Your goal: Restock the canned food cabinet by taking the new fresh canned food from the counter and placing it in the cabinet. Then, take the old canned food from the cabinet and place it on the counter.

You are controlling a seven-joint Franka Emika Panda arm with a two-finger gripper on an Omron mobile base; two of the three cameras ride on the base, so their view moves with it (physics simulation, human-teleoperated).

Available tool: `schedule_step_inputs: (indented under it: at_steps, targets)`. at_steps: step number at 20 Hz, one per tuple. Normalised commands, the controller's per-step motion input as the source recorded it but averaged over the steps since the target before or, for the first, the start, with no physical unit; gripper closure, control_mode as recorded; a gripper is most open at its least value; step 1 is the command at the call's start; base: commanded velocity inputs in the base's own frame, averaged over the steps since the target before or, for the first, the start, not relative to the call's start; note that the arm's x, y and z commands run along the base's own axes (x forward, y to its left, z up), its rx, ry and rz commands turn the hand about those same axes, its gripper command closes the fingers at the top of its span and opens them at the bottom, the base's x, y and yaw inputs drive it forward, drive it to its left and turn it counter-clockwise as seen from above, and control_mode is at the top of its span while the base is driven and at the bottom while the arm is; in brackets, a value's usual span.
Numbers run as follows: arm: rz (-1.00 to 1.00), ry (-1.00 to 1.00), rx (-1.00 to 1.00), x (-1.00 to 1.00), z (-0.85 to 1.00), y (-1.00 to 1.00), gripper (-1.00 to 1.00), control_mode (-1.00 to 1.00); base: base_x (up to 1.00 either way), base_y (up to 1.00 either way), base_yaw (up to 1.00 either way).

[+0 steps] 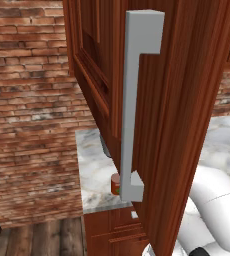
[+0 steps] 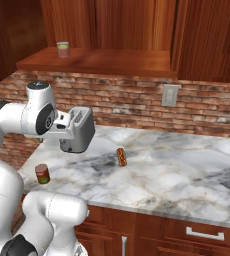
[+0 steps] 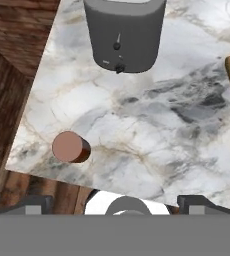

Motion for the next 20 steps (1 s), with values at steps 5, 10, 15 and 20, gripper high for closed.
schedule_step_inputs:
  at_steps: [5, 10, 15, 20]
  targets:
    - [0.14, 0.07, -0.03, -0.02, -0.84, 0.57, -1.00, -1.00, 0.00, 0.00, 0.00]
    - [0.13, 0.07, -0.06, 0.00, -0.70, 0.55, -1.00, -1.00, 0.00, 0.00, 0.00]
    - [0.09, 0.13, 0.00, 0.00, -0.34, 0.30, -1.00, -1.00, 0.00, 0.00, 0.00]
    - [0.00, 0.13, 0.00, 0.12, -0.37, 0.32, -1.00, -1.00, 0.00, 0.00, 0.00]
